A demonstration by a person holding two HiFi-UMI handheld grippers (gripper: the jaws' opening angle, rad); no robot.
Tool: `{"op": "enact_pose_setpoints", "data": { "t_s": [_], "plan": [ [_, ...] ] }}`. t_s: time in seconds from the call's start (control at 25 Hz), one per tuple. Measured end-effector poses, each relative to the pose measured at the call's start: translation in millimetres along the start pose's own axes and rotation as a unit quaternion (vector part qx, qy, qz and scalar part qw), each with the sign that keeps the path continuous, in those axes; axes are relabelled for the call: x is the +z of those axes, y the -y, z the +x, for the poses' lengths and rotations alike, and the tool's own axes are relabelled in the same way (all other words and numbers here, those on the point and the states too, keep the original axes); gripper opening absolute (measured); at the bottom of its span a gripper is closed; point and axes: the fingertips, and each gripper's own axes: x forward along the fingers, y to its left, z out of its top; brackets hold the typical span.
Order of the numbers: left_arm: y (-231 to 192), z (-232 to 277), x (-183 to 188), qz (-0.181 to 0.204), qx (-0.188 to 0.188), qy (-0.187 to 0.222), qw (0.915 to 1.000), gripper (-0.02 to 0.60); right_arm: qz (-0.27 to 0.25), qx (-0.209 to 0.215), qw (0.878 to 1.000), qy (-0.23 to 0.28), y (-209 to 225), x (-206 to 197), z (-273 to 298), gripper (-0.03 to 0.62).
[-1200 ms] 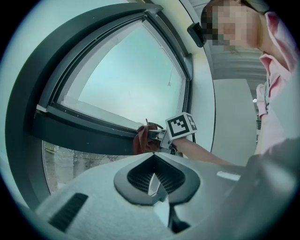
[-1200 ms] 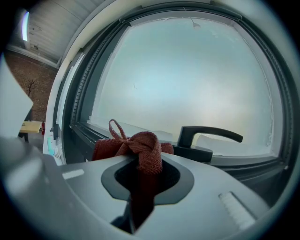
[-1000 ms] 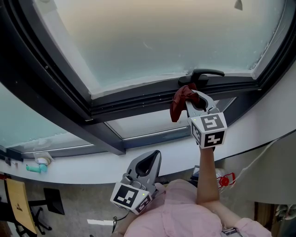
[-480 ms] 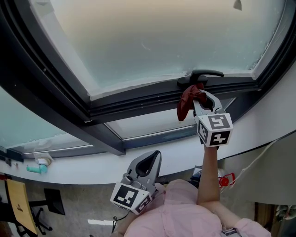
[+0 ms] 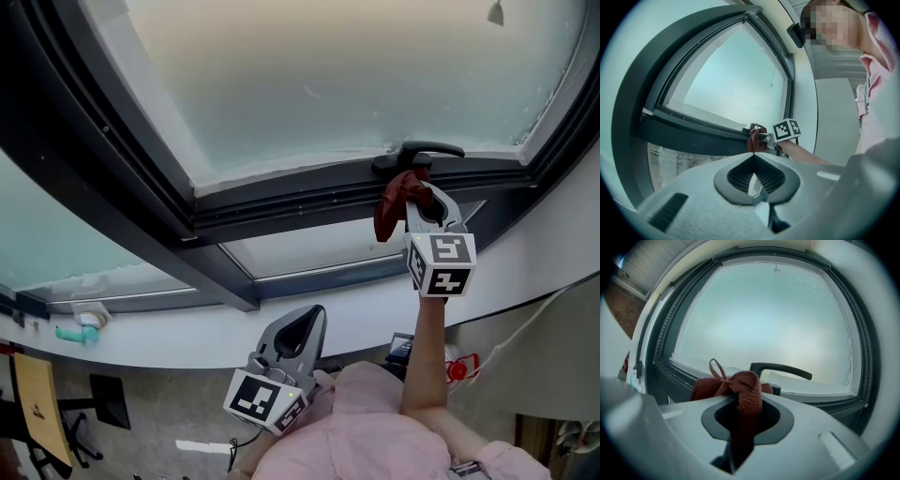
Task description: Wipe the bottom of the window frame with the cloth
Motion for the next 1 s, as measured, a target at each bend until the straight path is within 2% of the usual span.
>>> {"op": "enact_pose_setpoints", "data": {
  "t_s": [0.36, 0.6, 0.84, 1.0],
  "plan": [
    [-10.4, -24.2, -2.1, -0.007, 0.02, 0.006, 0.9998, -0.003, -0.035, -0.036, 0.999, -0.007, -5.2, -0.7, -6.3, 0.057],
    [-14.7, -33.4, -1.6, -0.009, 0.008, 0.006, 0.9999, -0.003, -0.036, -0.038, 0.998, -0.024, -17.7, -6.7, -14.7, 0.058],
    [-24.1, -43.1, 4.4, -0.01, -0.008, 0.002, 0.9999, -0.003, -0.037, 0.01, 0.999, -0.028, -74.8, 4.0, -8.5, 0.058],
    [-37.2, -59.6, 12.6, -0.01, 0.003, -0.001, 0.9999, -0.003, -0.052, 0.091, 0.994, -0.019, -151.6, 25.0, -0.3, 0.058]
  ]
}}
